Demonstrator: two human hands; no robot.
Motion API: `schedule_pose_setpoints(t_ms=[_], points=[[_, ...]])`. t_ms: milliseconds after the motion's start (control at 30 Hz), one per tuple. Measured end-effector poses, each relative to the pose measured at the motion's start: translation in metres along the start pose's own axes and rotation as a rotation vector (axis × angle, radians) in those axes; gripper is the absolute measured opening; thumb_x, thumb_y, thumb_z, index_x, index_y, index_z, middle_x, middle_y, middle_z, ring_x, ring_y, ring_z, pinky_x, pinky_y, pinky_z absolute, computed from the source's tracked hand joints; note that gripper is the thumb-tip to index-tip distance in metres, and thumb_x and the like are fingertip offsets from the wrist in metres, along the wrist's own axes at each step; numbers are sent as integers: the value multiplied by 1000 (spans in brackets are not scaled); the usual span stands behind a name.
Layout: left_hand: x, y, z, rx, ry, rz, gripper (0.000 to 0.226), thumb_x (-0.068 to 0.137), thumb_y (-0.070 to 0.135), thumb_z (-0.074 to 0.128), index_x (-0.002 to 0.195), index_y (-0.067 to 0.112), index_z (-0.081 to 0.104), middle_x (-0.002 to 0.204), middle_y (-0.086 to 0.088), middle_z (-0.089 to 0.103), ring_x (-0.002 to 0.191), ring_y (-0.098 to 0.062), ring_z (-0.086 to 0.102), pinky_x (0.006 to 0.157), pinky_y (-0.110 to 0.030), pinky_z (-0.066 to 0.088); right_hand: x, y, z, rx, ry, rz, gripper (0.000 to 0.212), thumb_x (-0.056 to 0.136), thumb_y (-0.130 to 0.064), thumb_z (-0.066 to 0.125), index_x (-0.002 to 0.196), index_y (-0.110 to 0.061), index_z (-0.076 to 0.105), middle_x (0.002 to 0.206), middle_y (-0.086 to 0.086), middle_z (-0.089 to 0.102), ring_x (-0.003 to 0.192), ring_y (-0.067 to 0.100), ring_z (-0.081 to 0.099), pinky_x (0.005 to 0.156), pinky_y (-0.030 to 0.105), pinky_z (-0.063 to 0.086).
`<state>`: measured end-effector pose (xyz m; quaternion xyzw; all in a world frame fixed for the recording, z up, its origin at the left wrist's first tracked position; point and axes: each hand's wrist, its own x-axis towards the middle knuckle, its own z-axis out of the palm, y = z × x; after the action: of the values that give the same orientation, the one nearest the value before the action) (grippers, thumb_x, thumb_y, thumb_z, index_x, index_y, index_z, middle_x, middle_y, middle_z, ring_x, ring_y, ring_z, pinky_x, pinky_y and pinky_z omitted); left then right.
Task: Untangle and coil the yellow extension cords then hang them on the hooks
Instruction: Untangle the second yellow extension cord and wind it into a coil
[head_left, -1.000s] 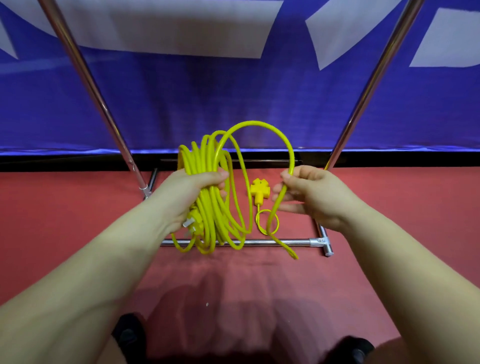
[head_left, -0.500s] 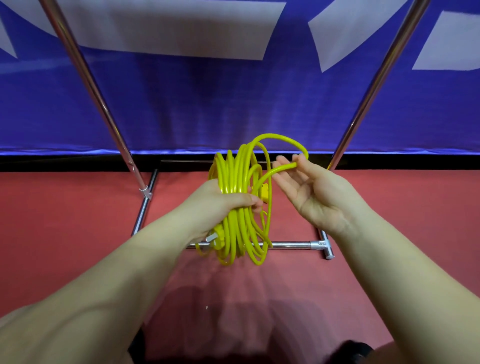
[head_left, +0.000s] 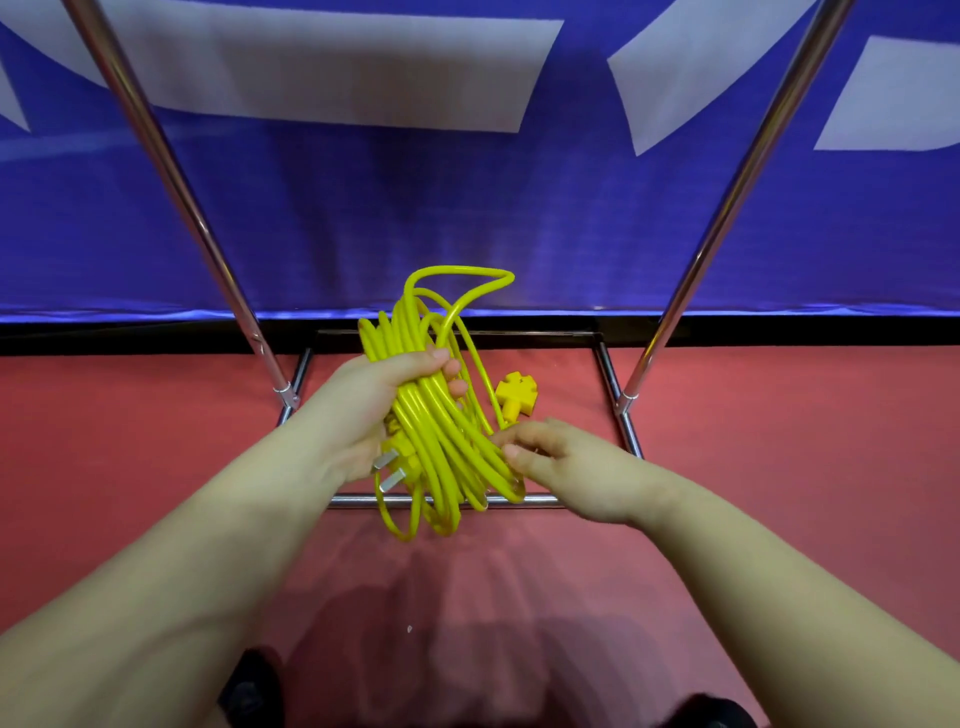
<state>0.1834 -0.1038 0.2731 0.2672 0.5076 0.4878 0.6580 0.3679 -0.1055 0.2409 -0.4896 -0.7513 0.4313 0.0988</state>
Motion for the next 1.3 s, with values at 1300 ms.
schedule_pose_setpoints(t_ms=[1300], points=[[7, 2, -21, 126, 51, 61, 7, 89, 6, 56, 83, 9, 58, 80, -9, 74, 73, -16, 72, 64, -32, 58, -21, -18, -27, -271, -104, 250, 17, 79, -10, 53, 68, -8, 66, 54, 5, 60, 52, 19, 54, 57, 27, 48]])
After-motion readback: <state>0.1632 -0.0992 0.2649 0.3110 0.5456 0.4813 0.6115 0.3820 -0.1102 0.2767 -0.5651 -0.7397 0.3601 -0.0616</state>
